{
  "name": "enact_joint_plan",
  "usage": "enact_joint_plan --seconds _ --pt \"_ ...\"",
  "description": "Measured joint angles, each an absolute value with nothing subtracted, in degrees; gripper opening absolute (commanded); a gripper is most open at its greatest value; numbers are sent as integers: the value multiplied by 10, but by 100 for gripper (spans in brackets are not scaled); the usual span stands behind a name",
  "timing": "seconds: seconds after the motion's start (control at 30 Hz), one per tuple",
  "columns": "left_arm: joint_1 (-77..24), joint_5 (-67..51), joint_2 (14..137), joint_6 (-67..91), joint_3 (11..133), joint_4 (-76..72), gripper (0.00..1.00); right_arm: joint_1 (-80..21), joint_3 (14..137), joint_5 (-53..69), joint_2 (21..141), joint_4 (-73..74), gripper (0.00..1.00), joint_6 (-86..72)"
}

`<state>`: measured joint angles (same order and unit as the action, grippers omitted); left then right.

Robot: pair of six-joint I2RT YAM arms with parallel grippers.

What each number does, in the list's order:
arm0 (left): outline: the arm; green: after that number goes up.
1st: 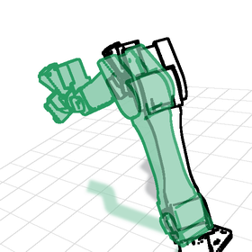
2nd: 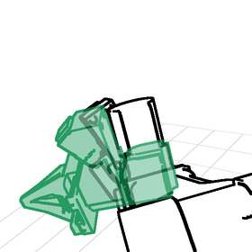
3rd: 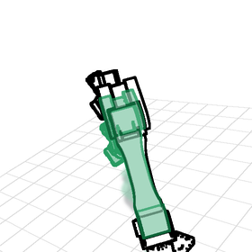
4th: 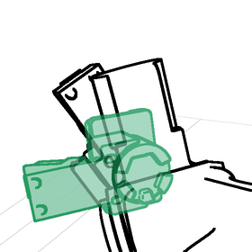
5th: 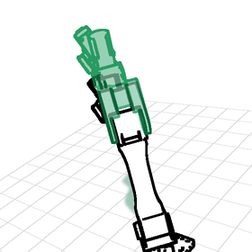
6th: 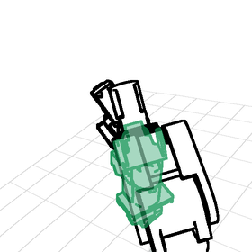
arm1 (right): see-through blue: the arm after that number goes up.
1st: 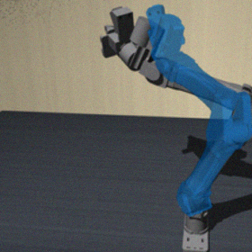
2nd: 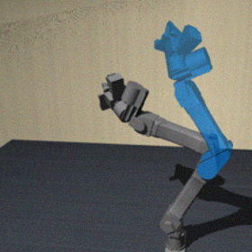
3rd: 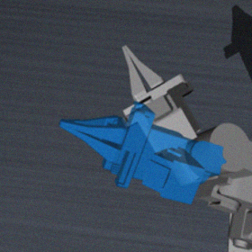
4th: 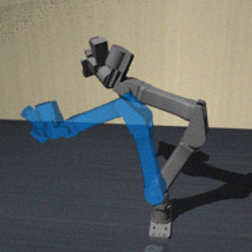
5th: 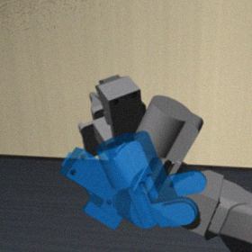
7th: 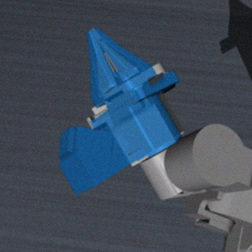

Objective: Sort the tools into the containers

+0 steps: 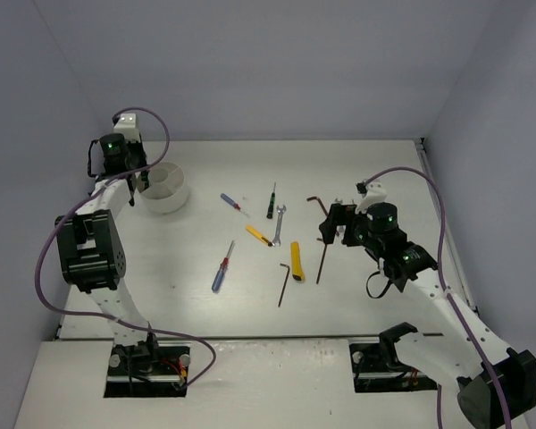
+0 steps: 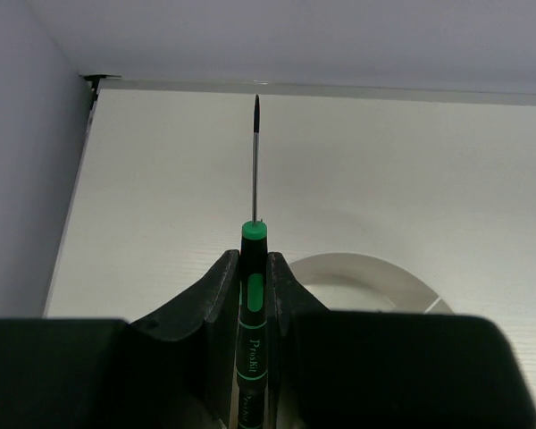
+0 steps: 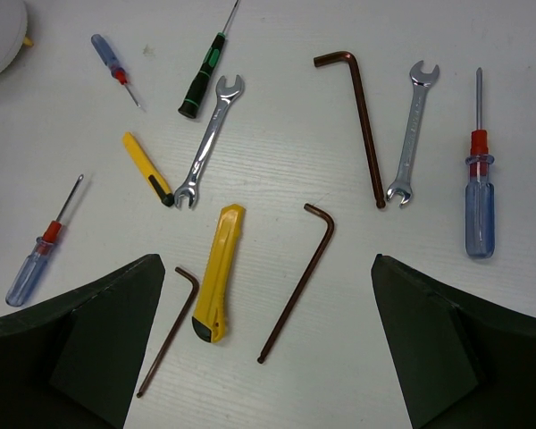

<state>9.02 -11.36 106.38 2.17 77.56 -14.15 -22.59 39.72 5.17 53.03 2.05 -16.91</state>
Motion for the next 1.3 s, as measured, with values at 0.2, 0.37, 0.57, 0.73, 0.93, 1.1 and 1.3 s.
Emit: enact_joint_plan --seconds 0.2,0.37,0.57,0.73,0.93,1.1,1.3 --pt "90 -121 1064 21 752 -148 17 -226 397 52 532 21 100 -169" --pt "90 -121 1062 22 734 -148 50 -226 397 52 532 20 100 -169" --pt "90 -111 1009 32 717 -137 60 -226 397 52 531 20 100 -168" --pt "77 -72 906 51 719 -106 60 -226 397 52 531 21 100 -167" --pt "-34 7 855 78 827 24 60 -226 397 46 531 20 100 -169" --pt "-168 21 880 133 898 119 60 -226 397 44 531 20 100 -174" --pt "-271 31 992 177 940 172 60 -226 397 45 531 20 100 -182"
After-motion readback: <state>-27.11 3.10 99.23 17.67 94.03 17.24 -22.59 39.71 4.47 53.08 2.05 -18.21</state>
